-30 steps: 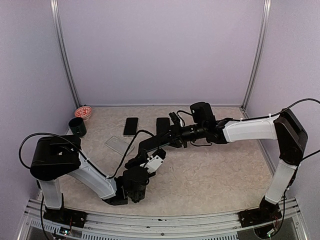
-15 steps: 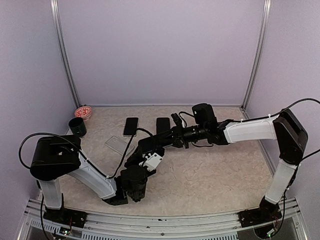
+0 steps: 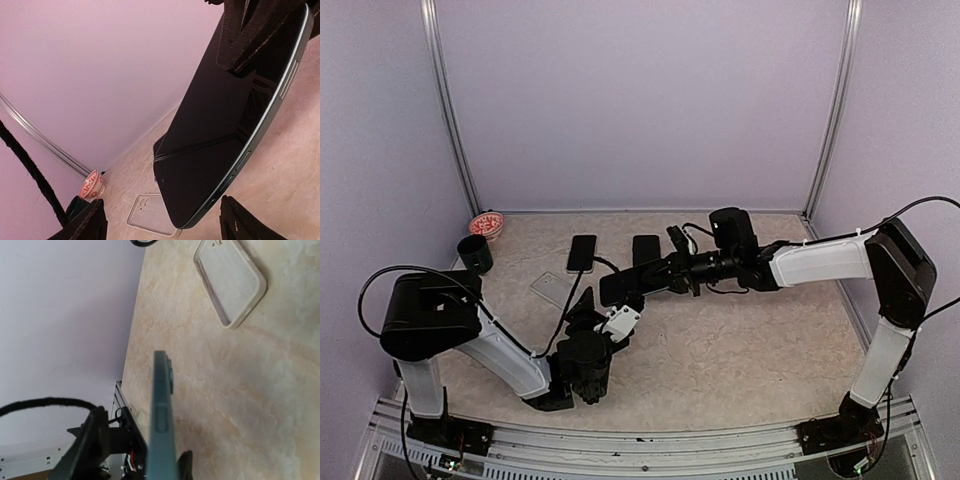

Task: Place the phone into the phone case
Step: Pass from the left arm to the right, then move the phone case to the center of the board.

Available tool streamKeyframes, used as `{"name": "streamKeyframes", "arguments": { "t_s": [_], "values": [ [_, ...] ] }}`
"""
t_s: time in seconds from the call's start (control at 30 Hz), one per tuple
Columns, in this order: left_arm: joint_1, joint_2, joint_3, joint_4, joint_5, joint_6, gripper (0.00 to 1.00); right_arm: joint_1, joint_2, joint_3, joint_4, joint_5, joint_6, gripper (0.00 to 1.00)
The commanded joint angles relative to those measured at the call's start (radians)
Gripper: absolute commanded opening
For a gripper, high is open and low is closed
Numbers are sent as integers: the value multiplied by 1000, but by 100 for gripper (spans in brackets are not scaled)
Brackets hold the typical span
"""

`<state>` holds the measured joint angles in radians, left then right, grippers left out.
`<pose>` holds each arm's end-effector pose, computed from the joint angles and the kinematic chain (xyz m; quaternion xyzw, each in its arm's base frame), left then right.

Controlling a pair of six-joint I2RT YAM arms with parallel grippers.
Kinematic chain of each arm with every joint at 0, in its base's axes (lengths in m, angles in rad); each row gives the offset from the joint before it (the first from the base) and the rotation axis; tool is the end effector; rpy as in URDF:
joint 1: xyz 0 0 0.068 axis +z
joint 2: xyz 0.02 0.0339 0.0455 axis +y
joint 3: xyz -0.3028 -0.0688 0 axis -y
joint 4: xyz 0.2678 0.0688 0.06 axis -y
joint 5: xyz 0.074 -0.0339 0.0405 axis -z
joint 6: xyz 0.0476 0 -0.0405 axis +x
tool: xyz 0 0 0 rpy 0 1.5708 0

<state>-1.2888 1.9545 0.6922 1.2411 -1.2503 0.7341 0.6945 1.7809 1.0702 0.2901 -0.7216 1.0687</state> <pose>0.1438 -0.3340 0.1555 0.2739 0.6545 0.2469 0.6601 0.3068 0.2964 0.2356 -0.0426 0.8071 0.5811 0.0950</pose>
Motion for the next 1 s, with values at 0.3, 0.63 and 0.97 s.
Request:
{"name": "streamKeyframes", "arguments": {
  "t_s": [0.3,0.63,0.97],
  "values": [
    [47,-100,-37,-216,13,-292,85,-51,-63,-25,65,3,-3,0],
    [172,-315,-50,-624,212,-742,91,-85,-113,-70,64,44,-23,0],
    [316,-473,-63,-801,458,-959,99,-121,-176,-118,81,69,-45,0]
  ]
}}
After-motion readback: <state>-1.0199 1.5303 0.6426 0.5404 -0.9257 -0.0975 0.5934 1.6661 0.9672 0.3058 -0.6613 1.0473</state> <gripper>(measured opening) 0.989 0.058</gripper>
